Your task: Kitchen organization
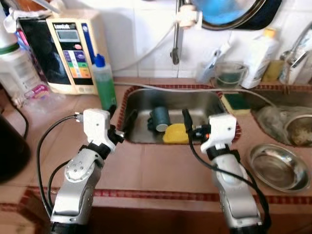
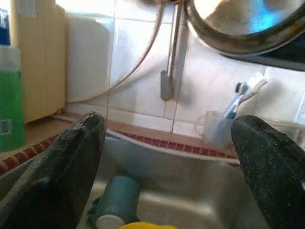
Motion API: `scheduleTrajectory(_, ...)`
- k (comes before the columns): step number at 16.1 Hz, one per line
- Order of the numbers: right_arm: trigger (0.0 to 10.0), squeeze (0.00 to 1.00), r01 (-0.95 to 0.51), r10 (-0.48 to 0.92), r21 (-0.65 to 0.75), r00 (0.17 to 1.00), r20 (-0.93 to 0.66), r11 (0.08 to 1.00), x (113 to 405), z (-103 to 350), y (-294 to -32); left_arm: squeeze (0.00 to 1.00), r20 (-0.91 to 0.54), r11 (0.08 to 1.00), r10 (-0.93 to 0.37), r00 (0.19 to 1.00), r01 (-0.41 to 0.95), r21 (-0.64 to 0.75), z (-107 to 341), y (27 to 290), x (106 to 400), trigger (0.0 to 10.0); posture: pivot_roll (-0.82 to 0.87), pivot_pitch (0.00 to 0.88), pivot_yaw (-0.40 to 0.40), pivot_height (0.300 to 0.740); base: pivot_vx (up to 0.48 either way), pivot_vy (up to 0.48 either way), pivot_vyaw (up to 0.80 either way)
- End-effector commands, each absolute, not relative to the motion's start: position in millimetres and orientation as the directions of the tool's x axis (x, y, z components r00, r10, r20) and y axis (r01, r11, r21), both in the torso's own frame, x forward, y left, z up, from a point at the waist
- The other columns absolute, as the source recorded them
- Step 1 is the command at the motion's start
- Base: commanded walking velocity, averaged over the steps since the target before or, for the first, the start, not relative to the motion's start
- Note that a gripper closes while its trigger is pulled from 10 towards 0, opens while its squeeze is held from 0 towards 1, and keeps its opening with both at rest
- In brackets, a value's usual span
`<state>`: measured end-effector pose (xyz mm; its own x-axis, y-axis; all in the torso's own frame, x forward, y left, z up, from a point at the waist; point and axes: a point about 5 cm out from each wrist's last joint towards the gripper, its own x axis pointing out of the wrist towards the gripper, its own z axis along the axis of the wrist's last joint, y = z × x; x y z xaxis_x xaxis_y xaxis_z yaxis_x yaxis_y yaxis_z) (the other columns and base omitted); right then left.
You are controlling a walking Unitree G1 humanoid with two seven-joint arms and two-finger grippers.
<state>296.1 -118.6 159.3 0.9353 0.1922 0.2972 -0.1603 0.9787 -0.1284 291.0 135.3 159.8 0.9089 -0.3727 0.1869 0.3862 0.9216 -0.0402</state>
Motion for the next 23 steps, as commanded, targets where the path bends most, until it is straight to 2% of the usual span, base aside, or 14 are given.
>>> scheduleTrajectory(1, 10.0, 0.0, -0.146, 0.18, -0.135, 0.941, 0.287, 0.98, 297, 158, -126, 0.0, 0.197, 0.912, -0.393, 0.898, 0.408, -0.041, 164, 128, 292, 10.0, -0.16, 0.0, 0.043, 0.74, 0.0, -0.48, 0.0)
scheduleTrajectory(19, 10.0, 0.0, -0.165, 0.202, -0.148, 0.934, 0.294, 0.975, 296, 160, -126, 0.0, 0.205, 0.886, -0.444, 0.872, 0.462, -0.047, 165, 116, 291, 10.0, -0.18, 0.0, 0.042, 0.74, 0.0, -0.48, 0.0)
scheduleTrajectory(23, 10.0, 0.0, -0.183, 0.216, -0.147, 0.942, 0.255, 0.972, 291, 155, -129, 0.0, 0.168, 0.874, -0.474, 0.865, 0.485, -0.033, 162, 112, 287, 10.0, -0.18, 0.0, 0.038, 0.74, 0.0, -0.068, 0.0)
